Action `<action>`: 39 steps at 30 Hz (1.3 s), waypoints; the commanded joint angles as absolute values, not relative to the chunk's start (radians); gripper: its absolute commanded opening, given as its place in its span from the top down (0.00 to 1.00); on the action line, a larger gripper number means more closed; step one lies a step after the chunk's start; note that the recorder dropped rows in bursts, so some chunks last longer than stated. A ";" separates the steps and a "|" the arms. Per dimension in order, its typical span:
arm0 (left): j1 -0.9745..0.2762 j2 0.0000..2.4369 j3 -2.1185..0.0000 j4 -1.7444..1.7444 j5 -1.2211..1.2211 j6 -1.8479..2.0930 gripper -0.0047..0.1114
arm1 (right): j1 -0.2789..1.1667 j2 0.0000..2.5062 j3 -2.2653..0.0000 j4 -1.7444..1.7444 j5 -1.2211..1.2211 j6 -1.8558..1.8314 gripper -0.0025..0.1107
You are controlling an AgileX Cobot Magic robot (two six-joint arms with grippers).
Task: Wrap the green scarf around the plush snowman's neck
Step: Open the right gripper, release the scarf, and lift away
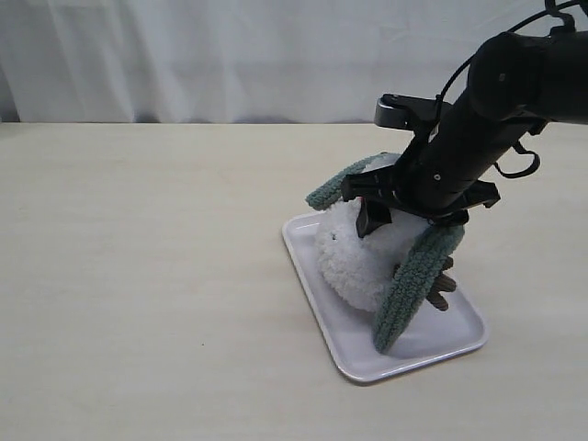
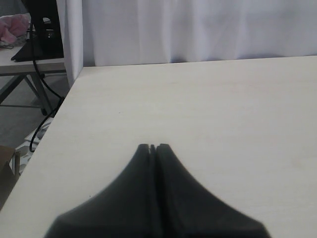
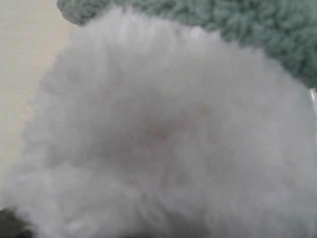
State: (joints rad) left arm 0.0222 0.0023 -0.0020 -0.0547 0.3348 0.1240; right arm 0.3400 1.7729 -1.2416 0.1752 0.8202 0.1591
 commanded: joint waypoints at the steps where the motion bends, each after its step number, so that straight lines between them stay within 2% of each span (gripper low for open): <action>1: 0.022 0.000 0.000 -0.054 0.323 0.124 0.96 | 0.340 1.778 -1.244 0.163 0.838 0.149 0.87; 5: 0.022 0.000 0.000 -0.054 0.323 0.124 0.96 | 0.340 1.778 -1.244 0.163 0.839 0.149 0.72; 13: 0.022 0.000 0.000 -0.054 0.323 0.124 0.96 | 0.340 1.776 -1.281 0.170 0.877 0.119 0.34; 20: 0.022 0.000 0.000 -0.054 0.323 0.124 0.96 | 0.340 1.776 -1.360 0.171 0.982 0.113 0.13; 22: 0.022 0.000 0.000 -0.054 0.323 0.124 0.96 | 0.340 1.776 -1.369 0.171 0.992 0.113 0.10; 39: 0.022 0.000 0.000 -0.054 0.323 0.124 0.96 | 0.340 1.620 -1.515 0.200 1.165 0.063 0.11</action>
